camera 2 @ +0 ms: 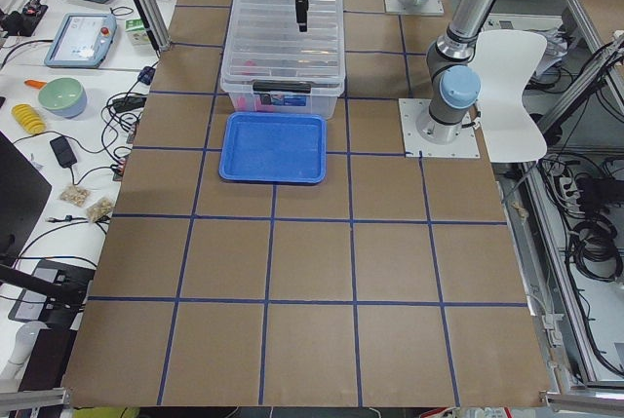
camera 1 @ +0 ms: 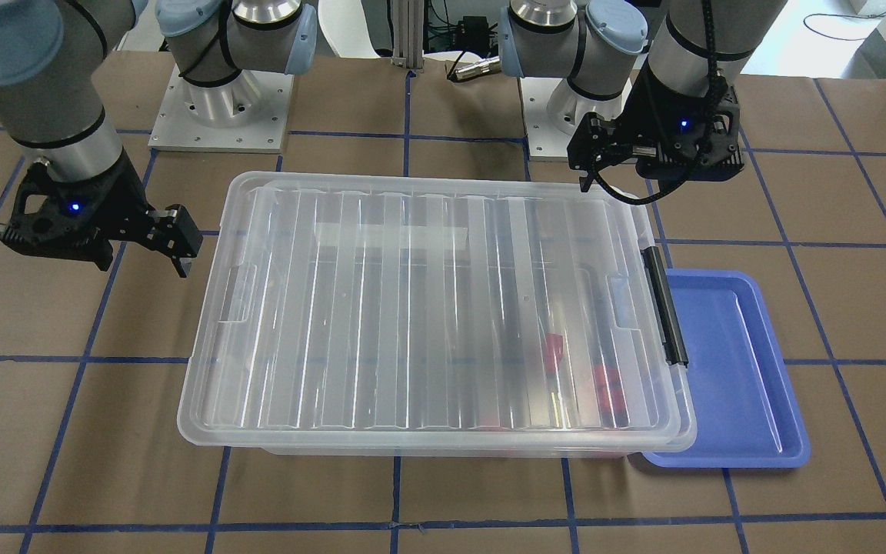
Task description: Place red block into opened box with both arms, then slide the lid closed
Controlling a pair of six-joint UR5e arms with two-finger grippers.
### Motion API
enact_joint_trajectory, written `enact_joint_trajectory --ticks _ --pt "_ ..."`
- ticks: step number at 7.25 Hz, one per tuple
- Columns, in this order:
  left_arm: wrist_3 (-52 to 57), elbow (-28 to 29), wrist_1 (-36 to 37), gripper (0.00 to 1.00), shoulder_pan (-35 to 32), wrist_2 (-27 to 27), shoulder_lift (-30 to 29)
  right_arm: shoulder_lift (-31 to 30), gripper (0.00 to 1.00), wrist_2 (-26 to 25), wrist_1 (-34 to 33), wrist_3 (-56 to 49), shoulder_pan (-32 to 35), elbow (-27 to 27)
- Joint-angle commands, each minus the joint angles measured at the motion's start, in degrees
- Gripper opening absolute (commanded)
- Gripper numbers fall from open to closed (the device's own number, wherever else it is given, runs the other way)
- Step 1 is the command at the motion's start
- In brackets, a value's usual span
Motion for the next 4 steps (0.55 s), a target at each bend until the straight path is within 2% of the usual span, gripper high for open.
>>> enact_joint_trajectory --ticks 1,2,4 --pt "0.1 0.0 0.0 1.0 0.0 -0.13 -0.15 -4.16 1.0 -0.02 10.01 3.38 2.57 -6.1" --pt "0.02 0.0 0.0 1.0 0.0 -0.13 0.03 -4.0 1.0 -0.28 13.8 7.4 4.85 -9.18" --pt "0.1 -0.09 0.0 1.0 0.0 -0.05 0.03 -4.08 1.0 -0.11 18.02 7.18 6.45 -10.43"
